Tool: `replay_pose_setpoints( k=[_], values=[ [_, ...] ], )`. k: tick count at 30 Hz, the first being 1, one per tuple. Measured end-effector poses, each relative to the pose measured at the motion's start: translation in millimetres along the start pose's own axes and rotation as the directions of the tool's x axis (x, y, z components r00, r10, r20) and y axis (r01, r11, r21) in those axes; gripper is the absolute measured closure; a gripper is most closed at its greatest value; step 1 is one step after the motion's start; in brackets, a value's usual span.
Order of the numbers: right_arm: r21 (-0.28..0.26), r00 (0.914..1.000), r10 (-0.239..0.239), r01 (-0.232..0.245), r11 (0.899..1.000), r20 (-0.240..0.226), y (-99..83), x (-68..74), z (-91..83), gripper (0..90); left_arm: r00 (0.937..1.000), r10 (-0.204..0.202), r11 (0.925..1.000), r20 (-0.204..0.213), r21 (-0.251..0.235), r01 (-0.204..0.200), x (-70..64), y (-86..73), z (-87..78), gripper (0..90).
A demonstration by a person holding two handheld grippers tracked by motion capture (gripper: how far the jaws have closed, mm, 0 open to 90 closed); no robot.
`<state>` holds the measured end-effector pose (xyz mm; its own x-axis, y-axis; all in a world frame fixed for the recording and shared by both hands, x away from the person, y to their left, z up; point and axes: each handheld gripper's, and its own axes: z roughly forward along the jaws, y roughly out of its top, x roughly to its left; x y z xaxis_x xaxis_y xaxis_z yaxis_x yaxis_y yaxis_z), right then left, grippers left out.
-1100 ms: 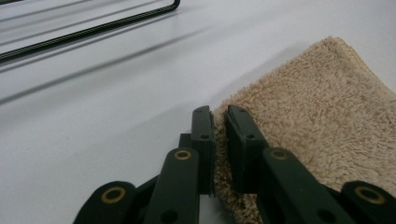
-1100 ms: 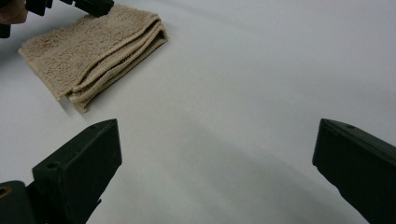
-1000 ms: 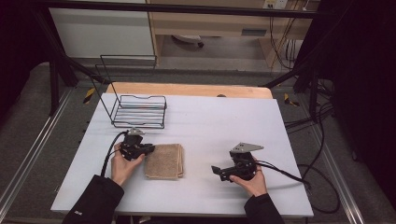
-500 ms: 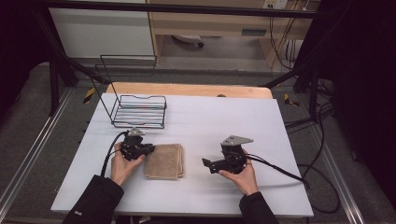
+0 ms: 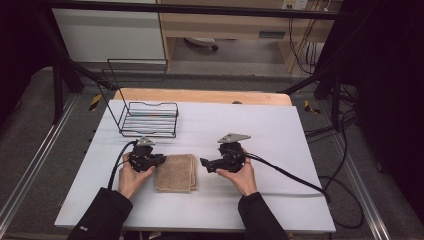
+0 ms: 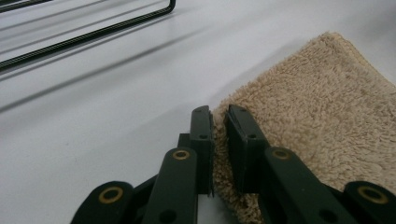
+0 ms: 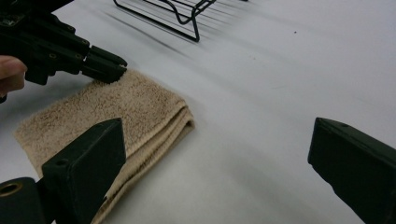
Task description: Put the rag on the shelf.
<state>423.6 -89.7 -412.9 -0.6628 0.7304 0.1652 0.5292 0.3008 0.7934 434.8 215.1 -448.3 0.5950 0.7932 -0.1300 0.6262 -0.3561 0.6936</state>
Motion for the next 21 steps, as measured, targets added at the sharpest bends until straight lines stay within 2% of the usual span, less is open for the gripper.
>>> replay_pose_setpoints(
  k=[9,11,13,17,21],
  values=[
    [0.038,0.9999,0.004,-0.004,0.999,-0.015,11.4,11.7,31.1,9.9,0.9999,0.014,0.9999,0.002,-0.005,-0.014,0.4,-0.7,0.0,79.9],
    [0.050,0.9998,-0.006,0.007,0.999,-0.019,12.0,13.8,38.3,12.2,0.9999,0.016,0.9999,0.002,-0.006,-0.016,0.3,-0.7,0.0,79.9],
    [0.055,0.9996,0.004,-0.002,0.999,-0.028,12.1,15.0,44.2,14.7,0.9999,0.017,0.9998,0.002,-0.006,-0.017,0.3,-0.8,0.0,79.9],
    [0.083,0.9996,-0.014,0.016,0.996,-0.023,12.8,18.4,55.5,19.5,0.9999,0.016,0.9998,0.003,-0.007,-0.016,0.4,-0.8,0.1,79.8],
    [0.089,0.9996,-0.021,0.023,0.996,-0.021,13.0,21.1,65.6,27.1,0.9998,0.019,0.9998,0.005,-0.008,-0.019,0.6,-1.0,0.1,79.7]
  ],
)
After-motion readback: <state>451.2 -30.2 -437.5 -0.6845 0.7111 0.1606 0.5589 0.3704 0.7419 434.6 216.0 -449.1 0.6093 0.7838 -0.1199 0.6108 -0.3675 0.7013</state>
